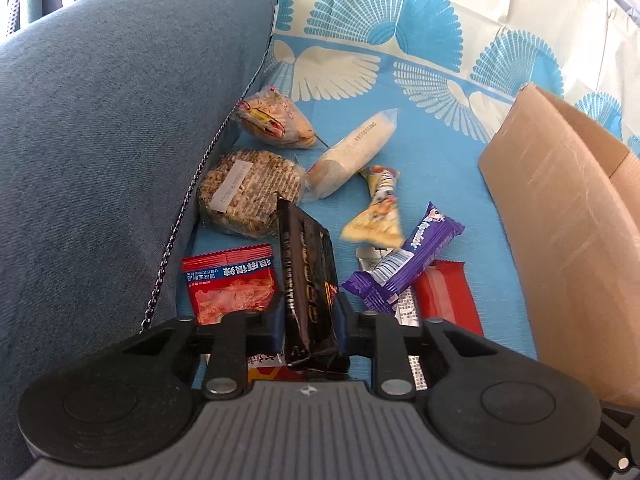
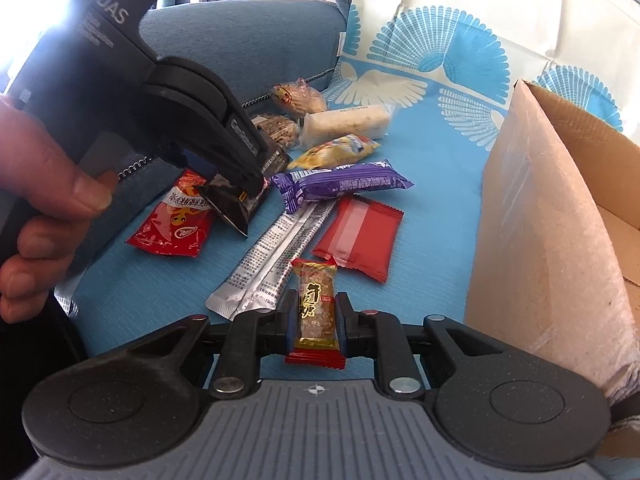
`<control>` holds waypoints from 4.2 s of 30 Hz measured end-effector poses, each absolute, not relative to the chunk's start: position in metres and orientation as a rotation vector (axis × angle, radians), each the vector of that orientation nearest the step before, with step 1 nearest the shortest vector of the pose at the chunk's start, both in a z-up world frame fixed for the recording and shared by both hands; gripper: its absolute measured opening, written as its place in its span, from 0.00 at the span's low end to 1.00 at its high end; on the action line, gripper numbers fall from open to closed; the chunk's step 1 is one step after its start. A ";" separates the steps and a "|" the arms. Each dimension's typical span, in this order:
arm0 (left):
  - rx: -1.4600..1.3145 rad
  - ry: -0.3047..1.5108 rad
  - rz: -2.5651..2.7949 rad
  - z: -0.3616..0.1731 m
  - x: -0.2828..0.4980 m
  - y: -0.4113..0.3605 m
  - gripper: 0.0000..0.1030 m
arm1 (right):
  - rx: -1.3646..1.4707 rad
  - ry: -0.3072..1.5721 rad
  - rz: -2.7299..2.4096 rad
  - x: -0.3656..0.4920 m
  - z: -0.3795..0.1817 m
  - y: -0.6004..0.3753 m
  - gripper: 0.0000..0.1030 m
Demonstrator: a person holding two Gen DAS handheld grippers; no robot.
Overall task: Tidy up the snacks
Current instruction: 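Grasp the dark brown chocolate bar pack with the left tool, then carry the brown bar in the left tool while right tool carries gold snack over box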
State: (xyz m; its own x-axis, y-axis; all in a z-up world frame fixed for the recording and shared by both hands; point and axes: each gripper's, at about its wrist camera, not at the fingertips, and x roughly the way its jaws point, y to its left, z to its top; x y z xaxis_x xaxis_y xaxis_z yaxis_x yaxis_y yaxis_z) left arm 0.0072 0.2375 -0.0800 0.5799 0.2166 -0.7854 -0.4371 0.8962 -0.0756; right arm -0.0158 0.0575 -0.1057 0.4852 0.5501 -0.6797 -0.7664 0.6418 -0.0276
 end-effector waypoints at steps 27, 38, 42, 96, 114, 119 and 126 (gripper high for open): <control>-0.582 0.996 0.259 -0.061 -0.056 0.256 0.37 | -0.402 0.674 0.844 -0.039 -0.096 0.046 0.20; -0.443 1.025 0.301 -0.063 -0.043 0.236 0.51 | -0.414 0.705 0.854 -0.040 -0.099 0.044 0.21; -0.379 1.052 0.303 -0.068 -0.030 0.224 0.51 | -0.419 0.726 0.851 -0.038 -0.101 0.045 0.24; -0.371 1.002 0.344 -0.064 -0.029 0.220 0.41 | -0.353 0.642 0.828 -0.036 -0.093 0.036 0.01; -0.395 0.988 0.327 -0.063 -0.032 0.221 0.41 | -0.404 0.760 0.831 -0.037 -0.111 0.043 0.20; -0.393 0.973 0.321 -0.061 -0.035 0.221 0.41 | -0.419 0.717 0.840 -0.043 -0.107 0.044 0.17; -0.400 0.921 0.303 -0.053 -0.047 0.221 0.41 | -0.365 0.584 0.846 -0.061 -0.080 0.032 0.17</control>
State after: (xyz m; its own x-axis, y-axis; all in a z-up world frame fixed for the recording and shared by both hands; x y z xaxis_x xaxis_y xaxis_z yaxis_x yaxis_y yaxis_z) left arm -0.0465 0.2215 -0.0526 0.5717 0.0824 -0.8163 -0.4185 0.8851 -0.2037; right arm -0.0608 0.0315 -0.0795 0.5221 0.5911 -0.6148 -0.7841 0.6162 -0.0735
